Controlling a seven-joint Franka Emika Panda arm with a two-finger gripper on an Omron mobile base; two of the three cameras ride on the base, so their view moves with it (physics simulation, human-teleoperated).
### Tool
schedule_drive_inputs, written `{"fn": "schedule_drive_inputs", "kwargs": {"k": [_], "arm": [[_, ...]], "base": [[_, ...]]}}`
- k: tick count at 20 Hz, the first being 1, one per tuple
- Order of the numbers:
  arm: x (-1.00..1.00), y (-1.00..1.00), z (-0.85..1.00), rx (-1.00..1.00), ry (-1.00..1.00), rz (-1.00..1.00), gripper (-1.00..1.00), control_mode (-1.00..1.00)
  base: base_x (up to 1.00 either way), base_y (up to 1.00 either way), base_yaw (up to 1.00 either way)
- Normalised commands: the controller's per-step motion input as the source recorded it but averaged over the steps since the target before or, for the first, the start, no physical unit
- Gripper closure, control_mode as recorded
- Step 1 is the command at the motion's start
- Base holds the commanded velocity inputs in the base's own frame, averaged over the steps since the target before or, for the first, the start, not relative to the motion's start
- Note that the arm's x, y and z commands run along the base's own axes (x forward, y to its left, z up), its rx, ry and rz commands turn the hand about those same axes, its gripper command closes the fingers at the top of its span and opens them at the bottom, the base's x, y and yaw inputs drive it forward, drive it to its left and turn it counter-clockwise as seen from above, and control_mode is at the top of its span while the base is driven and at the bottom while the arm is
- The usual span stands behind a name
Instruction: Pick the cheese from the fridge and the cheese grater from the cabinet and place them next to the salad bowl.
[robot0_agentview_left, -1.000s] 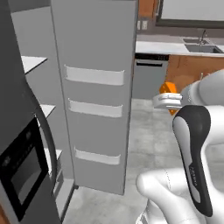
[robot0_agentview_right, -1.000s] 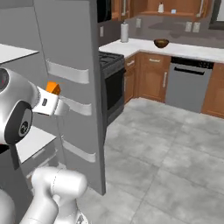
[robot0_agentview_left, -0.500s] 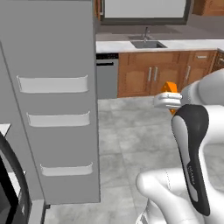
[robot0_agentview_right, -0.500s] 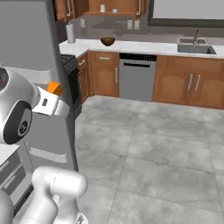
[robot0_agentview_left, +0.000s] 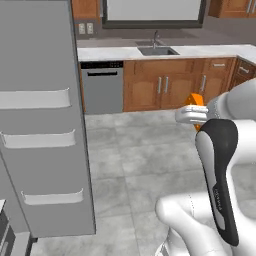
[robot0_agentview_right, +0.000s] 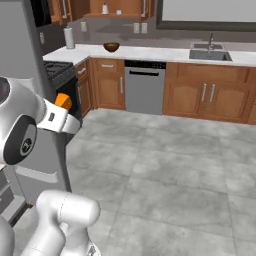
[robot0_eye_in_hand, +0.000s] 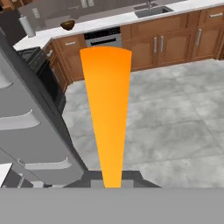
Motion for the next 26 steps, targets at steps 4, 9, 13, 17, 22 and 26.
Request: {"fn": "schedule_drive_inputs", "kwargs": {"k": [4, 9, 13, 17, 22, 26], "arm": [[0.0, 0.0, 0.0, 0.0, 0.0, 0.0, 1.0, 1.0], [0.0, 0.0, 0.0, 0.0, 0.0, 0.0, 1.0, 1.0], [0.0, 0.0, 0.0, 0.0, 0.0, 0.0, 1.0, 1.0], [0.0, 0.0, 0.0, 0.0, 0.0, 0.0, 1.0, 1.0], [0.0, 0.0, 0.0, 0.0, 0.0, 0.0, 1.0, 1.0], [0.0, 0.0, 0.0, 0.0, 0.0, 0.0, 1.0, 1.0]], "base": [[0.13, -0.65, 0.19], [0.24, -0.63, 0.16], [0.57, -0.45, 0.13], [0.76, -0.37, 0.13], [0.86, -0.29, 0.11], [0.88, -0.26, 0.11]]}}
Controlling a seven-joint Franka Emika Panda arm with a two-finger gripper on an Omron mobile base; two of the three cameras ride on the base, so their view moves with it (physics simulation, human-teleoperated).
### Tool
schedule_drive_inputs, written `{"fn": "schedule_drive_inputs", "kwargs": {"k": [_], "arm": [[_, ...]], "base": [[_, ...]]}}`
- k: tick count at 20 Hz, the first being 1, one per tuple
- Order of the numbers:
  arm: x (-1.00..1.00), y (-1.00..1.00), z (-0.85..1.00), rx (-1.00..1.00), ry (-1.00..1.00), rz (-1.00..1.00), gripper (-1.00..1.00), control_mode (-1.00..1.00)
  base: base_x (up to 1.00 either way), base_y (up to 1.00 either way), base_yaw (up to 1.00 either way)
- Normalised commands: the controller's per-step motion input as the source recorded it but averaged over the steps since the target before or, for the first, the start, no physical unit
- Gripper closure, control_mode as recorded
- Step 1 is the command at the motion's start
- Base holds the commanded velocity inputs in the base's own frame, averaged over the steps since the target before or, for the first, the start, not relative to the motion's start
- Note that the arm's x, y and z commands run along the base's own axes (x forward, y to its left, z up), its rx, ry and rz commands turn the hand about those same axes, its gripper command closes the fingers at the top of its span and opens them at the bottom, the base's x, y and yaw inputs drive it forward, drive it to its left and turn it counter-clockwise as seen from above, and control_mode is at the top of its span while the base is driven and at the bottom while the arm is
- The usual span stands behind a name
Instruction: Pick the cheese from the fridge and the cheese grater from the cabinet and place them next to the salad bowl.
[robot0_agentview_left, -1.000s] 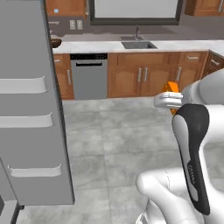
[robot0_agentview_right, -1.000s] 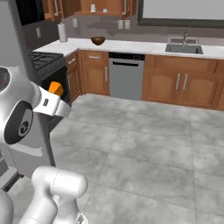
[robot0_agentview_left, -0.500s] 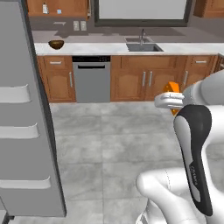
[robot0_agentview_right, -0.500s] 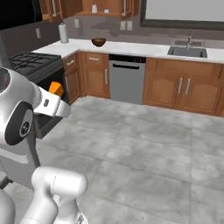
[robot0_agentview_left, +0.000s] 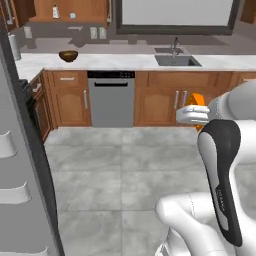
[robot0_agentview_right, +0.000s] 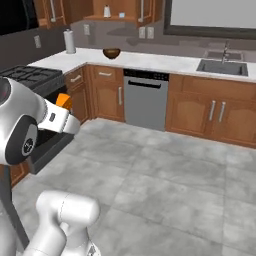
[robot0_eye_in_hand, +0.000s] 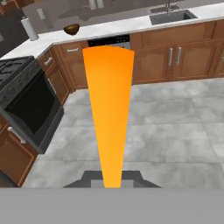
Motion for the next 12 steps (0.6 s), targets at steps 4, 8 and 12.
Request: {"fn": "schedule_drive_inputs", "kwargs": {"k": [4, 8, 12], "arm": [[0.0, 0.0, 0.0, 0.0, 0.0, 0.0, 1.0, 1.0], [0.0, 0.0, 0.0, 0.0, 0.0, 0.0, 1.0, 1.0], [0.0, 0.0, 0.0, 0.0, 0.0, 0.0, 1.0, 1.0]], "base": [[0.89, -0.26, 0.11], [0.88, -0.27, 0.1], [0.87, -0.27, 0.11]]}}
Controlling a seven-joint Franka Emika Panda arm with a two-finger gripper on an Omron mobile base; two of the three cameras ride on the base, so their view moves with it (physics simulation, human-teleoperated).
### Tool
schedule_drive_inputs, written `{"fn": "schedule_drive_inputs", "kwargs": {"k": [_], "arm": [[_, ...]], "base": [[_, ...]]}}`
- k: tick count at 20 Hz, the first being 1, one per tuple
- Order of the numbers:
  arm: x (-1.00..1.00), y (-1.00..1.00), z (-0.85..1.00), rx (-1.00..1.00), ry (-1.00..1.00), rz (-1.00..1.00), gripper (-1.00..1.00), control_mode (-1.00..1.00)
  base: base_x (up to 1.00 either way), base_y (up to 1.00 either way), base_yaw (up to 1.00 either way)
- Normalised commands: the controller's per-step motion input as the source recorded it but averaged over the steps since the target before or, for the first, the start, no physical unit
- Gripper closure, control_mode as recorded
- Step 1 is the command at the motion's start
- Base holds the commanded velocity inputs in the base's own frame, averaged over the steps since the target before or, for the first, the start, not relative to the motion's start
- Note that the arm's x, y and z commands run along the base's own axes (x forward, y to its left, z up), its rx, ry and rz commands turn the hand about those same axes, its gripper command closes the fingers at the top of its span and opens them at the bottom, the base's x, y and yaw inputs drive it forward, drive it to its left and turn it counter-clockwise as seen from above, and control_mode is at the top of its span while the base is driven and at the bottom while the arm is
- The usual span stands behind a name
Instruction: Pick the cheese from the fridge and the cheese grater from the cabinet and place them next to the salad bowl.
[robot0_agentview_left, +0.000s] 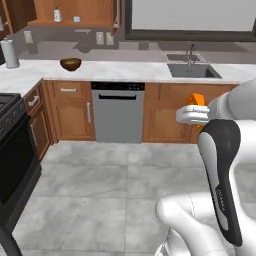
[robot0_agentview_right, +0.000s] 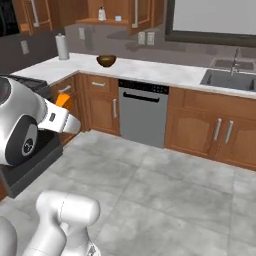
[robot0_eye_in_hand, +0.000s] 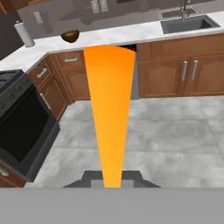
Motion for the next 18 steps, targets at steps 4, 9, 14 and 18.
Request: {"fn": "schedule_drive_inputs", "kwargs": {"k": [4, 9, 14, 18], "arm": [[0.0, 0.0, 0.0, 0.0, 0.0, 0.0, 1.0, 1.0], [0.0, 0.0, 0.0, 0.0, 0.0, 0.0, 1.0, 1.0], [0.0, 0.0, 0.0, 0.0, 0.0, 0.0, 1.0, 1.0], [0.0, 0.0, 0.0, 0.0, 0.0, 0.0, 1.0, 1.0]], "base": [[0.88, -0.23, 0.14], [0.87, -0.11, 0.21], [0.91, 0.04, 0.19], [0.84, 0.36, 0.04]]}}
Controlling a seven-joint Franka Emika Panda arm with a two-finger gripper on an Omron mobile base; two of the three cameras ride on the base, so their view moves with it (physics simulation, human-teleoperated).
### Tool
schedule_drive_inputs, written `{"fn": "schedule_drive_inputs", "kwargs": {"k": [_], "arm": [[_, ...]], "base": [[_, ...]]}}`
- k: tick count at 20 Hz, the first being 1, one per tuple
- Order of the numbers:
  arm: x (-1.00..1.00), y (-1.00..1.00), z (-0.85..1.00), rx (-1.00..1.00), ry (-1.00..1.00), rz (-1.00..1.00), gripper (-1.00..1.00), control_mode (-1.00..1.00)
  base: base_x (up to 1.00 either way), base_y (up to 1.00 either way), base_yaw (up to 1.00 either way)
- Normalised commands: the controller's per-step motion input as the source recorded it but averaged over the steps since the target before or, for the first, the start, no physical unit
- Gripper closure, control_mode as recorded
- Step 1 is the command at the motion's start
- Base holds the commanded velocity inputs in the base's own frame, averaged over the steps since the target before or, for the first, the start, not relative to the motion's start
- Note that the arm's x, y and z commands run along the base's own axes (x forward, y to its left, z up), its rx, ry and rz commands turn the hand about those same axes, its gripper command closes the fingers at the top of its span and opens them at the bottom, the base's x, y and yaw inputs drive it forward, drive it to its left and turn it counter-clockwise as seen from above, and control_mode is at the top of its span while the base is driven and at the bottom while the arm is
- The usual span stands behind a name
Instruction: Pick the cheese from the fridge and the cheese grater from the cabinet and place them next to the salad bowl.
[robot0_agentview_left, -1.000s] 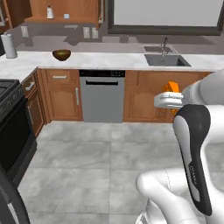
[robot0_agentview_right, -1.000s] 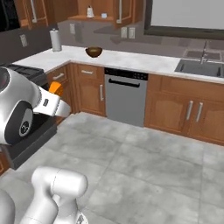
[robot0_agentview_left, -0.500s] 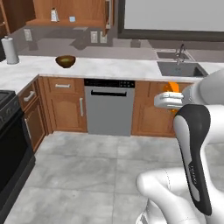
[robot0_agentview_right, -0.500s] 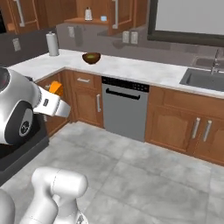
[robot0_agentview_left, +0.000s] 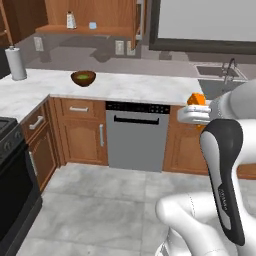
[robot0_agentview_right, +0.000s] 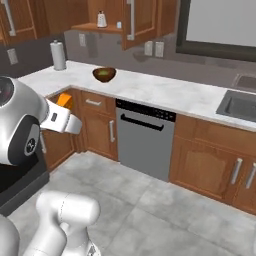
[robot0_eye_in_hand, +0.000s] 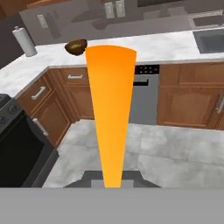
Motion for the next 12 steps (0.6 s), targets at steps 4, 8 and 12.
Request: {"fn": "schedule_drive_inputs", "kwargs": {"k": [4, 8, 12], "arm": [[0.0, 0.0, 0.0, 0.0, 0.0, 0.0, 1.0, 1.0], [0.0, 0.0, 0.0, 0.0, 0.0, 0.0, 1.0, 1.0], [0.0, 0.0, 0.0, 0.0, 0.0, 0.0, 1.0, 1.0]], "base": [[0.81, 0.51, 0.0], [0.69, 0.64, 0.0], [0.6, 0.69, -0.02]]}}
